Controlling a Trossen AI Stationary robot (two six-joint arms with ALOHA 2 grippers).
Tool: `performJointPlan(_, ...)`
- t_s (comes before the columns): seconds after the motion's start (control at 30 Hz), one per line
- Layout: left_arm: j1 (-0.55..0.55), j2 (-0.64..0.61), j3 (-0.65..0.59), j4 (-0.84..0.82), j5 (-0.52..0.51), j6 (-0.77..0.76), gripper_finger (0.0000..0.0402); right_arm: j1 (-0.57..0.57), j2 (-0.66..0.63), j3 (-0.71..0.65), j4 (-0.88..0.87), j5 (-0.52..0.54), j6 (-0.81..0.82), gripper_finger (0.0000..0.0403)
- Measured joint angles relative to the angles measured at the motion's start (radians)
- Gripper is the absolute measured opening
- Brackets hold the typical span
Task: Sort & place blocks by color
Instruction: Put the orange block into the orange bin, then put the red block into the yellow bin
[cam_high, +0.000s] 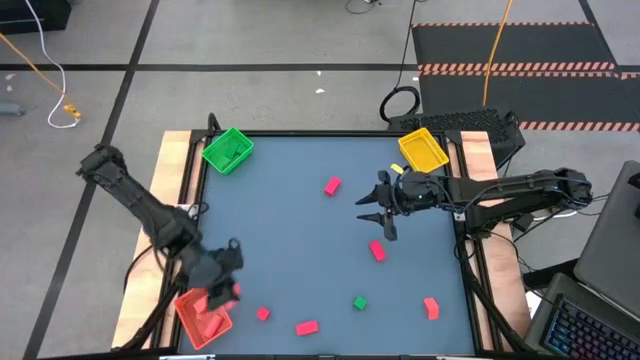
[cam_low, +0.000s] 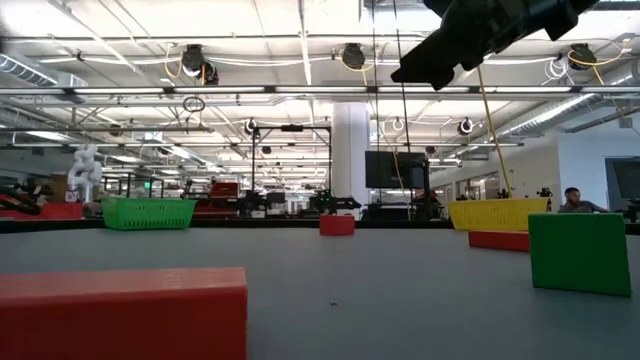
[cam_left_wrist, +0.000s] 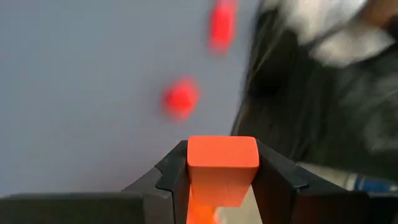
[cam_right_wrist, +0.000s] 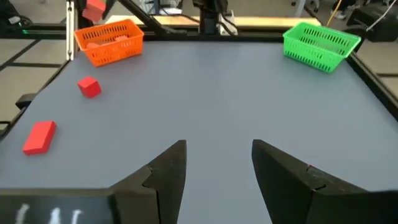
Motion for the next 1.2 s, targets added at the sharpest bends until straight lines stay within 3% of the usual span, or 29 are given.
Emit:
performJointPlan(0.27,-0.215,0.078,0.000,0.005,0.028,-0.334,0.0129,0.000,-0.007,0.000,0.002,0.000,0.008,0.0178)
performJointPlan(0.47,-0.266,0.155,0.001,0.013,0.035,-0.410,0.0130,0.000,-0.007,0.000,0.010,0.000,0.043,0.0178)
performJointPlan(0.53,-0.268,0.173,0.000,-0.011,0.058,-0.411,0.0153,0.000,-0.007,0.000,0.010,0.000,0.053,0.0178)
performJointPlan(0.73,-0.260,0.181,0.001,-0.086,0.099,-0.411,0.0304,0.000,-0.007,0.000,0.009,0.000,0.065,0.0178)
performJointPlan(0.87,-0.238,0.163,0.001,-0.120,0.113,-0.395,0.0369,0.000,-0.007,0.000,0.003,0.000,0.065,0.0178)
performJointPlan(1.0,-0.176,0.127,0.001,-0.131,0.134,-0.337,0.0386,0.001,0.001,0.000,0.005,0.057,0.075,0.0178)
performJointPlan(1.2,0.006,0.063,0.001,-0.133,0.050,-0.096,0.0354,0.000,0.038,0.000,-0.018,0.242,0.085,0.0178)
